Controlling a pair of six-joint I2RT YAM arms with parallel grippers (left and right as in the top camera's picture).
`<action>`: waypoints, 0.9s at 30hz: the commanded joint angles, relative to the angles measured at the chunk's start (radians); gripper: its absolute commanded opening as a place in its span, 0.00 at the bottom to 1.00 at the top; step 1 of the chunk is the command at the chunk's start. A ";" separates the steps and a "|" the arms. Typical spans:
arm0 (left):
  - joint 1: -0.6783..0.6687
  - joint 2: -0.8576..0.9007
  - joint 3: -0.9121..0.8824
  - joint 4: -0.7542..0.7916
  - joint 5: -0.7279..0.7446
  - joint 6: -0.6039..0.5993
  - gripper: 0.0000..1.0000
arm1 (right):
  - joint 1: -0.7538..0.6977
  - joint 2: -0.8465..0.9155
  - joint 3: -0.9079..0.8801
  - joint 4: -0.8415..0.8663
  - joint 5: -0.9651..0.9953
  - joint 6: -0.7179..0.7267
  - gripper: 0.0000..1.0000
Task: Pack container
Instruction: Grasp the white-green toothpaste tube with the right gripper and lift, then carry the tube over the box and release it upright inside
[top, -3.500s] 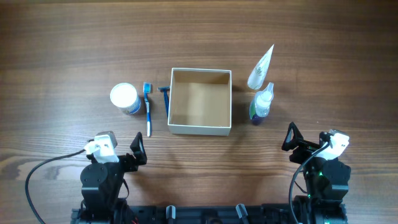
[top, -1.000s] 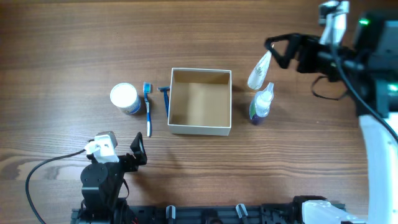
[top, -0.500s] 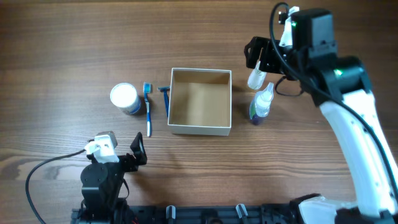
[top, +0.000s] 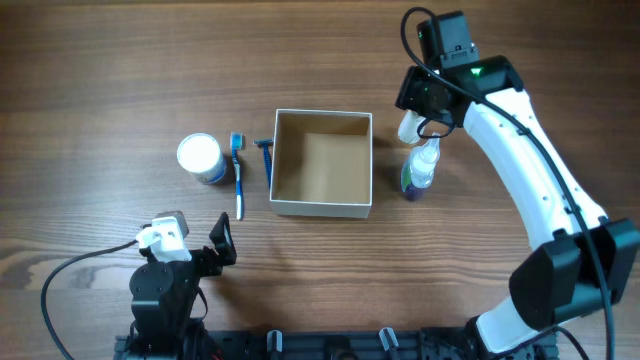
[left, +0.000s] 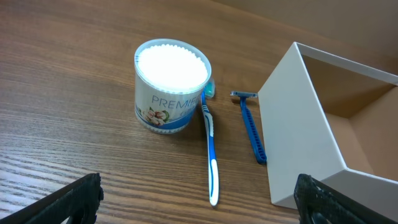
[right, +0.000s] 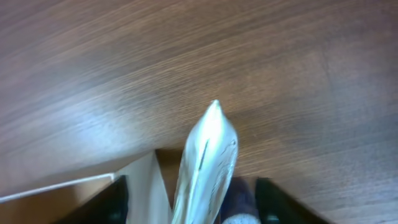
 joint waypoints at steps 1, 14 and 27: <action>-0.005 -0.007 -0.002 0.003 0.001 -0.005 1.00 | 0.002 0.006 0.014 0.000 0.047 0.022 0.38; -0.005 -0.007 -0.002 0.003 0.001 -0.005 1.00 | 0.002 -0.090 0.035 0.035 0.048 -0.195 0.04; -0.005 -0.007 -0.002 0.003 0.001 -0.005 1.00 | 0.060 -0.387 0.137 0.036 -0.079 -0.291 0.04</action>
